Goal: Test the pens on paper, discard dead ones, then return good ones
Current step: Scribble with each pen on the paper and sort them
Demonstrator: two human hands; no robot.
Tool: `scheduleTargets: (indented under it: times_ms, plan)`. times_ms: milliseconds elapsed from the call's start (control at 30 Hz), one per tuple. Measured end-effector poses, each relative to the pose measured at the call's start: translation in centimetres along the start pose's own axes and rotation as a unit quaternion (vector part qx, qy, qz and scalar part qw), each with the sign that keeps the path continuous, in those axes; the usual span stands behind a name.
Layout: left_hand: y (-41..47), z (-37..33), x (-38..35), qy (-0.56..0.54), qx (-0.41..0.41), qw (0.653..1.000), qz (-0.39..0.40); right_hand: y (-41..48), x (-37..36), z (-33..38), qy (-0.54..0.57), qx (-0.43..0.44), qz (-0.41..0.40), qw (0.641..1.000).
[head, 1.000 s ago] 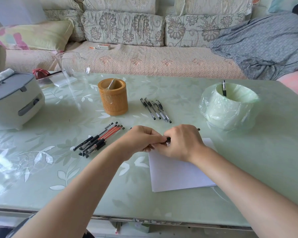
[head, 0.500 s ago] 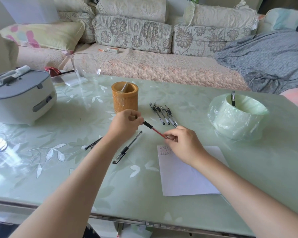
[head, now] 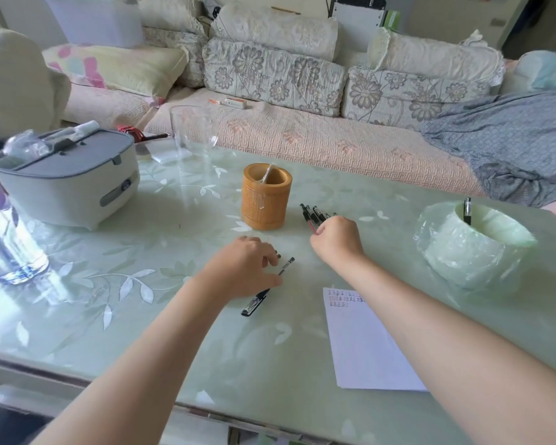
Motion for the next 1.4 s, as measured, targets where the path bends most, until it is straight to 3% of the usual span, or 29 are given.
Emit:
scheduleTargets:
  times_ms: [367, 533, 667, 767, 1033, 1167, 1400]
  plan:
    - [-0.4, 0.0, 0.2, 0.075, -0.016, 0.997, 0.011, 0.6, -0.7, 0.5, -0.084, 0.025, 0.039, 0.995]
    - [-0.8, -0.9, 0.2, 0.112, -0.021, 0.993, 0.006, -2.4, -0.2, 3.6, -0.074, 0.168, 0.063, 0.981]
    - [-1.2, -1.0, 0.3, 0.135, -0.017, 0.990, 0.024, -6.6, -1.3, 6.5, -0.050, 0.320, 0.125, 0.938]
    - [-1.4, -1.1, 0.3, 0.158, -0.007, 0.987, 0.035, -8.2, -2.5, 7.2, -0.057, 0.374, 0.134, 0.916]
    - [-1.6, -2.3, 1.5, 0.106, -0.022, 0.994, -0.013, -8.1, -1.3, 5.5, -0.005, 0.346, 0.123, 0.930]
    - [-1.3, -3.2, 2.0, 0.077, -0.005, 0.996, -0.034, -7.9, 1.3, 3.3, 0.041, 0.283, 0.113, 0.952]
    - [-0.3, -6.0, -0.5, 0.033, -0.017, 0.999, 0.015, -9.5, 2.9, -0.8, 0.000, 0.261, 0.085, 0.962]
Point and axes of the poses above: each hand's wrist, its own y-axis towards the middle knuckle, its own x-axis out of the back of the hand, z = x × y, the point moved 8 cm from there along y, towards the middle knuckle, and after that the axes turned 3 degrees about x, right-handed, at the moved point
